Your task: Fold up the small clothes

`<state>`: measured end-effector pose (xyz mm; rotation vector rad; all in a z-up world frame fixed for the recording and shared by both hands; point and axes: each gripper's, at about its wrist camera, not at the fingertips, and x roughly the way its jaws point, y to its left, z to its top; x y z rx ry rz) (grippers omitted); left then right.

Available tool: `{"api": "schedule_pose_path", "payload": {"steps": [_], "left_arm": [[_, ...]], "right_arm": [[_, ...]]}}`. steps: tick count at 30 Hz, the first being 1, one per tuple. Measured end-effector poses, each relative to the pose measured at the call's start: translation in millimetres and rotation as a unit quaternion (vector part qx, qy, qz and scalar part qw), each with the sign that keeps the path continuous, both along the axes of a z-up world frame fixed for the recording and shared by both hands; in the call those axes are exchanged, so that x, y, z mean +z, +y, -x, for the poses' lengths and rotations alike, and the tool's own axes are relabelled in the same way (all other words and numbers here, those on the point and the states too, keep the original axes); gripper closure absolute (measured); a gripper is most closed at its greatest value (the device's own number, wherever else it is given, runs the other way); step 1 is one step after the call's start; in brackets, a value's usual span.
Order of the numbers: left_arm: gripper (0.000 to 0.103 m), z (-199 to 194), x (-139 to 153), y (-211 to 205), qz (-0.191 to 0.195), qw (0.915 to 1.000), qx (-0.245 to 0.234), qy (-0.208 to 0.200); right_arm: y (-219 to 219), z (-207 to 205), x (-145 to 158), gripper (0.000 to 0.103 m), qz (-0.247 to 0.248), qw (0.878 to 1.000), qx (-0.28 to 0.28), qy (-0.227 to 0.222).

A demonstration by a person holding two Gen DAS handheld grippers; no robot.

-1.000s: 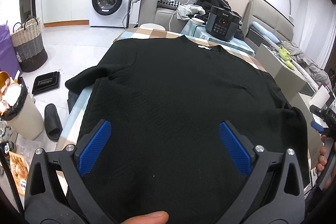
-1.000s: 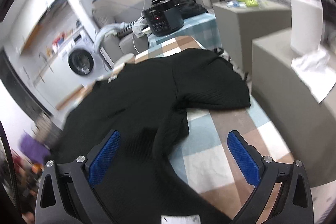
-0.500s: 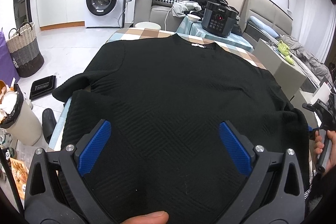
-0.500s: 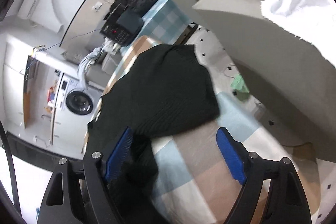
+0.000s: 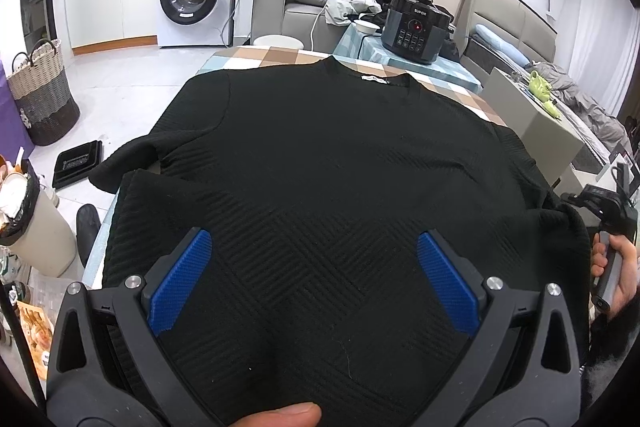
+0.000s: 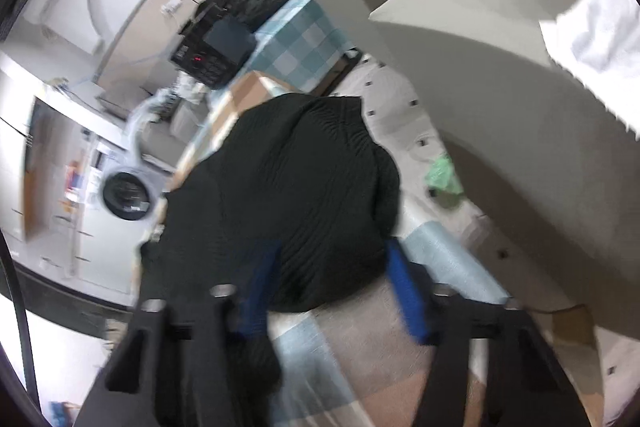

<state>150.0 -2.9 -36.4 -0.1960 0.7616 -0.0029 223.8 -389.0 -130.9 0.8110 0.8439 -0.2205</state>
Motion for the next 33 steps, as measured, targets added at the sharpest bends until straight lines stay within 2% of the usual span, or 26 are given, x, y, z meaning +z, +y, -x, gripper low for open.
{"api": "schedule_pose_path", "payload": {"steps": [1,4,8,12,15,18,20,22,24,25,26,29,33], "left_arm": [[0.001,-0.2,-0.1,0.5,0.001,1.0,0.0,-0.002],[0.001,0.4,-1.0,4.4,0.007,1.0,0.001,-0.003],[0.001,7.2,-2.1,16.4,0.013,0.9998,0.009,-0.007],[0.001,10.6,-1.5,26.5,0.016,0.9997,0.014,-0.012],[0.001,16.3,1.6,35.1,0.022,0.9994,0.022,-0.016],[0.001,23.3,7.1,45.1,0.024,0.9989,0.031,-0.024],[0.001,26.9,9.1,51.1,0.023,0.9986,0.039,-0.028],[0.001,29.1,9.0,55.3,0.026,0.9984,0.044,-0.025],[0.001,32.5,9.3,57.3,0.024,0.9983,0.046,-0.027],[0.001,33.6,9.2,58.3,0.022,0.9983,0.047,-0.027],[0.001,35.6,8.9,59.5,0.021,0.9984,0.047,-0.025],[0.001,37.5,6.9,58.8,0.02,0.9986,0.043,-0.022],[0.001,38.5,4.6,57.9,0.023,0.9986,0.044,-0.019]], "right_arm": [[3.5,-3.9,0.9,0.074,0.02,1.0,-0.001,0.013],[9.9,-8.5,3.9,0.09,0.06,0.998,-0.004,0.036],[13.8,-9.9,20.8,0.091,0.097,0.995,-0.014,0.025],[32.5,-18.9,52.6,0.091,0.148,0.989,-0.02,0.003],[60.7,-38.4,80.6,0.091,0.167,0.985,0.014,-0.037],[115.2,-60.4,109.1,0.091,0.186,0.974,0.099,-0.084],[163.8,-77.8,116.6,0.091,0.189,0.959,0.19,-0.095],[210.8,-85.2,107.2,0.091,0.178,0.94,0.277,-0.089],[233.8,-87.9,93.1,0.088,0.169,0.929,0.322,-0.069],[241.7,-88.7,82.8,0.08,0.155,0.924,0.346,-0.057],[246.1,-88.3,75.5,0.072,0.148,0.922,0.355,-0.048],[236.4,-70.1,64.8,0.066,0.142,0.923,0.356,-0.039],[195.1,-63.8,59.4,0.063,0.168,0.944,0.285,0.0]]}}
